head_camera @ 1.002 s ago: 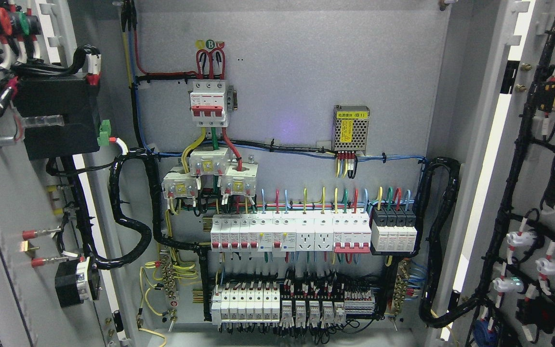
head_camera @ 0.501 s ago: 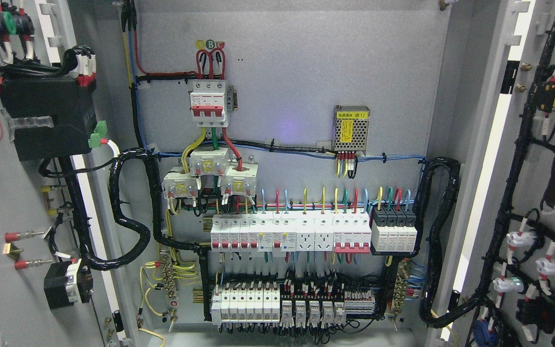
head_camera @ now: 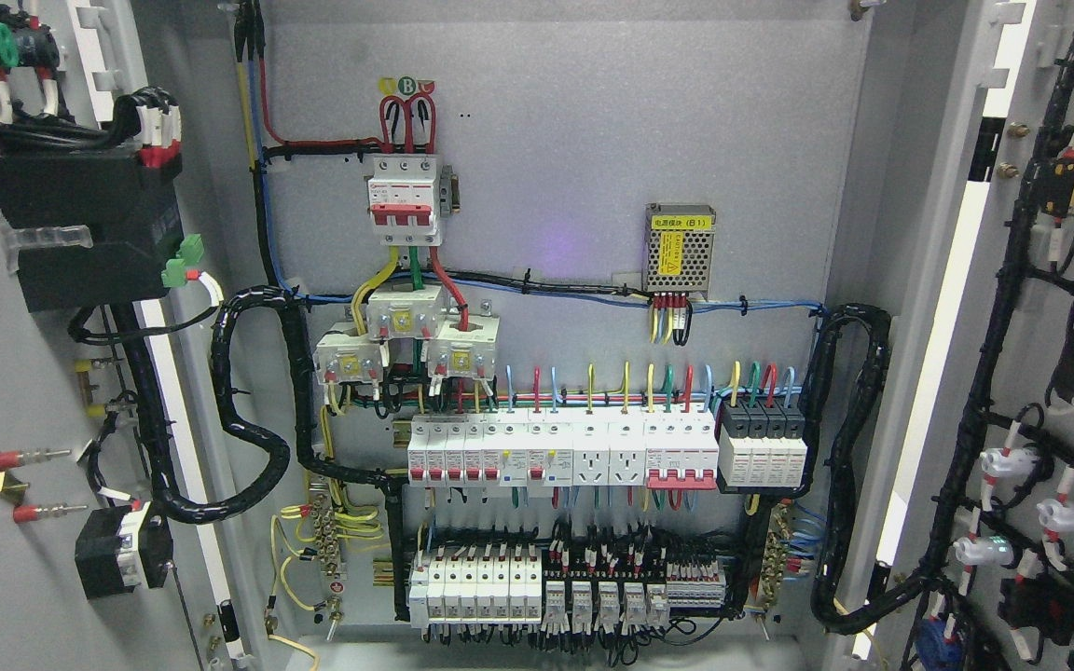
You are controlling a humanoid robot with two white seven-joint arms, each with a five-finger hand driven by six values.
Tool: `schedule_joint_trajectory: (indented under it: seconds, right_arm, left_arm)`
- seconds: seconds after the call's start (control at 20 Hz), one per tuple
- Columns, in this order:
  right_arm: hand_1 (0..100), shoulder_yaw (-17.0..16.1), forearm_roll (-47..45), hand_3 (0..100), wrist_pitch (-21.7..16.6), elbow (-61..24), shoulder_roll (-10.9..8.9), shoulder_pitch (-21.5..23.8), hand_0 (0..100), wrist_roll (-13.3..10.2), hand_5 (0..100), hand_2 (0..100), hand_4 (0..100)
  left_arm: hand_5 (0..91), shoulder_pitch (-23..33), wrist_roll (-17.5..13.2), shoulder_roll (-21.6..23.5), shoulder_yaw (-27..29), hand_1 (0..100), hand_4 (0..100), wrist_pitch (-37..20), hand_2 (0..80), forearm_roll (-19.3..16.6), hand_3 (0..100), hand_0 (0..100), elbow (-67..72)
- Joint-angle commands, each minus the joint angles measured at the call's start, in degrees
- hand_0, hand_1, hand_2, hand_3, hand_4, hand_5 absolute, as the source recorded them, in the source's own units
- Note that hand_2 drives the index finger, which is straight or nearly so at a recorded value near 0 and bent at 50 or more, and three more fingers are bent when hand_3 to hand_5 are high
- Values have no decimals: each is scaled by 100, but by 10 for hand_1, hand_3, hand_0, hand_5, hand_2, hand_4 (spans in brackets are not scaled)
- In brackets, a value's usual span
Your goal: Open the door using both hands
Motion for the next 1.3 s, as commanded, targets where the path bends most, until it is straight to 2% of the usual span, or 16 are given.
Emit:
schedule_joint_trajectory:
  seconds: [0.0, 0.1, 0.25, 0.45, 0.55, 0.6, 0.7, 0.8, 1.0, 1.15, 1.25]
  right_arm:
    - [389, -267, 21, 0, -24, 127, -5, 60, 120, -5, 0, 0, 0]
    - [389, -363, 21, 0, -24, 127, -32, 122, 120, -5, 0, 0, 0]
    - [389, -548, 21, 0, -33, 145, -190, 271, 120, -5, 0, 0, 0]
    - [389, -829, 21, 0, -68, 206, -313, 534, 120, -14, 0, 0, 0]
    - [389, -1013, 21, 0, -86, 197, -435, 684, 120, -32, 0, 0, 0]
    - [389, -1067, 21, 0, -94, 189, -471, 754, 120, -84, 0, 0, 0]
    - [389, -1198, 21, 0, -199, 171, -550, 929, 120, -425, 0, 0, 0]
    - [389, -1321, 21, 0, -427, 171, -656, 1106, 120, -681, 0, 0, 0]
    - [389, -1699, 73, 0, -1051, 119, -814, 1571, 120, -980, 0, 0, 0]
    - [389, -1946, 354, 0, -1350, -153, -1007, 2080, 120, -1034, 0, 0, 0]
    - [389, -2042, 574, 0, -1657, -417, -1209, 2432, 120, -1069, 0, 0, 0]
  left_arm:
    - [0, 114, 0, 8, -25, 389, 0, 3, 0, 5, 0, 120, -41]
    - [0, 114, 0, 8, -68, 389, 0, -6, 0, -4, 0, 120, -76]
    - [0, 359, -9, 17, -183, 389, 0, -6, 0, -65, 0, 120, -697]
    - [0, 1509, 0, 78, -218, 389, 0, -6, 0, -83, 0, 120, -3128]
    - [0, 1958, 9, 157, -253, 389, 0, -6, 0, -109, 0, 120, -4246]
    - [0, 2117, 9, 297, -366, 389, 0, -6, 0, -214, 0, 120, -4695]
    - [0, 2433, -9, 482, -455, 389, 0, -93, 0, -364, 0, 120, -5477]
    - [0, 2723, -44, 658, -499, 389, 0, -400, 0, -373, 0, 120, -6225]
    - [0, 3338, -141, 940, -604, 389, 0, -1427, 0, -382, 0, 120, -7351]
    - [0, 3603, -141, 1019, -631, 389, 0, -2105, 0, -478, 0, 120, -7809]
    - [0, 3726, -141, 1037, -631, 389, 0, -2203, 0, -522, 0, 120, -8178]
